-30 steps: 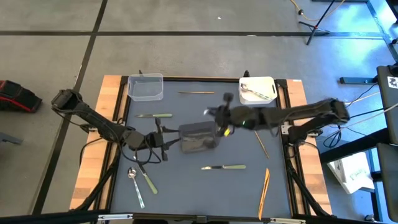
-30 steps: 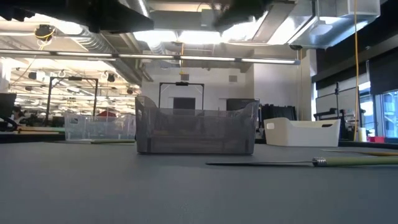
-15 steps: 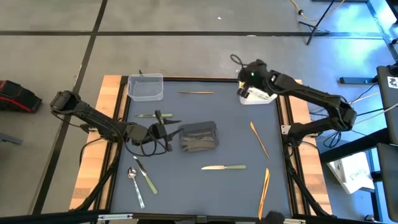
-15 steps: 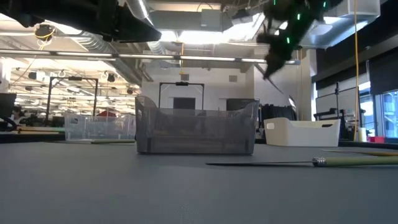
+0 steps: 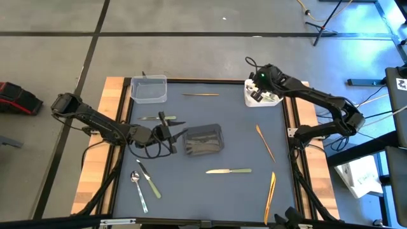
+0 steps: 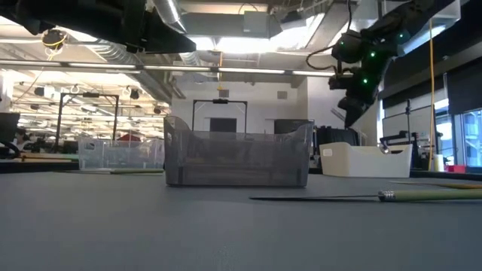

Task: Sort silverware by color (type)
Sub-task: Put the white green spoon into the white bin

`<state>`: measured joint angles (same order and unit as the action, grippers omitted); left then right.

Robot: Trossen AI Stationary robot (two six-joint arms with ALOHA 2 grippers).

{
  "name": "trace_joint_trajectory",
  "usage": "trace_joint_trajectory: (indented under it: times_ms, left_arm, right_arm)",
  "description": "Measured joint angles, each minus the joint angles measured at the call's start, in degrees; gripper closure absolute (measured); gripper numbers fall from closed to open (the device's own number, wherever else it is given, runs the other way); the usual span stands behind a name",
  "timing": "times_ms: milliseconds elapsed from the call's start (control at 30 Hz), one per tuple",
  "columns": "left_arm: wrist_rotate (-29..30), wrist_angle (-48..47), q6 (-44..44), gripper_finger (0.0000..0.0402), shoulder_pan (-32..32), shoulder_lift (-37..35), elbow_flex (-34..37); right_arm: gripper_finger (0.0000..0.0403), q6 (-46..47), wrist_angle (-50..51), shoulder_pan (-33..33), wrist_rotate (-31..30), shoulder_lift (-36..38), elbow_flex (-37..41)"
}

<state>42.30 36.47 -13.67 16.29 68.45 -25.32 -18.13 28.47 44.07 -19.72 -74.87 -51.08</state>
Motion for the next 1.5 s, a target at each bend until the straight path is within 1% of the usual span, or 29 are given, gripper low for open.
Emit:
trace_joint_trajectory:
  times_ms: [133,367,500,600,733,867,933,1000,1100,1133,1200,1300,1400,1500]
  left_arm:
    - [0.0,0.0,0.0,0.0258,0.0,0.0,0.0]
    - [0.0,0.0,0.0,0.0258,0.0,0.0,0.0]
    - [0.0,0.0,0.0,0.0258,0.0,0.0,0.0]
    - [0.0,0.0,0.0,0.0258,0.0,0.0,0.0]
    - [0.0,0.0,1.3,0.0258,0.0,0.0,0.0]
    - [0.0,0.0,2.7,0.0258,0.0,0.0,0.0]
    - [-0.3,0.0,3.0,0.0258,0.0,0.0,0.0]
    - [-1.6,-0.3,4.2,0.0258,0.0,0.0,0.0]
    - [-3.6,-2.5,5.7,0.0258,0.4,0.0,0.0]
    - [-4.2,-4.2,5.9,0.0258,0.7,0.0,-0.1]
    - [-5.0,-10.7,6.6,0.0258,1.7,0.1,-2.0]
    - [-6.3,-24.3,11.0,0.0258,3.6,0.1,-7.1]
    - [-7.7,-36.7,17.4,0.0258,5.7,0.7,-12.6]
    - [-8.7,-47.4,25.7,0.0258,7.9,1.3,-17.6]
  right_arm:
    - [0.0387,0.0,-1.7,-0.1,0.0,-1.2,1.3]
    - [0.0386,0.7,-1.9,-0.2,0.0,-7.2,1.5]
    - [0.0377,1.3,-2.2,-0.2,-0.4,-8.7,1.5]
    - [0.0355,1.5,-2.9,-0.2,-1.3,-8.8,1.5]
    - [0.031,1.9,-2.5,-0.2,-1.8,-8.8,1.0]
    - [0.0275,2.4,2.1,-1.3,-2.5,-8.1,-3.5]
    - [0.0265,3.7,4.0,-2.9,-0.8,-6.7,-6.1]
    - [0.026,3.8,3.9,-5.2,3.4,-4.2,-7.6]
    - [0.0258,3.8,0.1,-10.6,9.7,-0.5,-7.8]
    - [0.0259,3.8,-2.1,-12.7,11.3,0.7,-7.3]
    - [0.0261,3.0,-7.1,-17.2,14.3,2.8,-5.7]
    - [0.0264,2.0,-15.3,-24.1,18.4,4.5,-2.4]
    - [0.0264,1.1,-22.4,-30.5,22.2,4.6,1.2]
    - [0.0264,-0.2,-30.3,-36.3,23.4,4.1,4.7]
